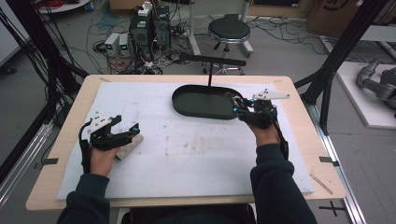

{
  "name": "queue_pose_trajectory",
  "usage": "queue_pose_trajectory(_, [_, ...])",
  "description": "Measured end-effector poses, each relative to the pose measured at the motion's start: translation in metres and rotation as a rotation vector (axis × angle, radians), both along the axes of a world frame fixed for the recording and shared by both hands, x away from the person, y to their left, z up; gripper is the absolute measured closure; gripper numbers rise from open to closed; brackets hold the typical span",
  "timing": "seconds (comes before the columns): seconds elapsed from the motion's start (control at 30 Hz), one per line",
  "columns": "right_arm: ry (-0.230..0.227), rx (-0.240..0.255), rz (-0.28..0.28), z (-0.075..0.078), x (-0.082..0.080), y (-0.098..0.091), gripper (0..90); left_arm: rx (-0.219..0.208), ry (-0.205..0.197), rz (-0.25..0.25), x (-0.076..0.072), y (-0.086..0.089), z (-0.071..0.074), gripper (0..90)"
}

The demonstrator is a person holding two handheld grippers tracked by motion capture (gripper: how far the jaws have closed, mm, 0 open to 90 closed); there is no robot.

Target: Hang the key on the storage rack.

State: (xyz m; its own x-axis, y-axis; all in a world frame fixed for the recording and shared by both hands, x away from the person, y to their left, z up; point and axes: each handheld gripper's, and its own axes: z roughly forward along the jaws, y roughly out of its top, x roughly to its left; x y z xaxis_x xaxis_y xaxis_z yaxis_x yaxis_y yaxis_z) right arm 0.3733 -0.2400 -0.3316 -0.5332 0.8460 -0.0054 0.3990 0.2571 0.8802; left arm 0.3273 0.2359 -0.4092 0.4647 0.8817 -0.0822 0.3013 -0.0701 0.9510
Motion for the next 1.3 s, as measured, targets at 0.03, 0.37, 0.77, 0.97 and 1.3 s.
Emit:
queue_pose_trajectory(0.03, [0.0,0.0,0.0,0.0,0.0,0.0,49.8,0.001,0.0,0.001,0.0,0.0,0.0,19.5])
queue_pose_trajectory(0.37, [-0.037,-0.034,-0.122,0.041,0.032,-0.01,49.8,-0.001,0.001,0.001,0.0,0.0,0.0,19.5])
queue_pose_trajectory(0.77, [-0.033,-0.087,-0.204,0.051,0.068,-0.006,49.7,-0.001,0.001,0.003,0.0,0.001,-0.001,19.5])
queue_pose_trajectory(0.97, [-0.007,-0.067,-0.255,0.043,0.082,-0.013,49.7,-0.004,0.002,0.005,0.0,0.002,-0.001,19.5])
queue_pose_trajectory(1.3, [0.027,-0.056,-0.283,0.026,0.092,-0.017,49.6,0.0,0.0,0.005,0.0,0.002,-0.001,19.5])
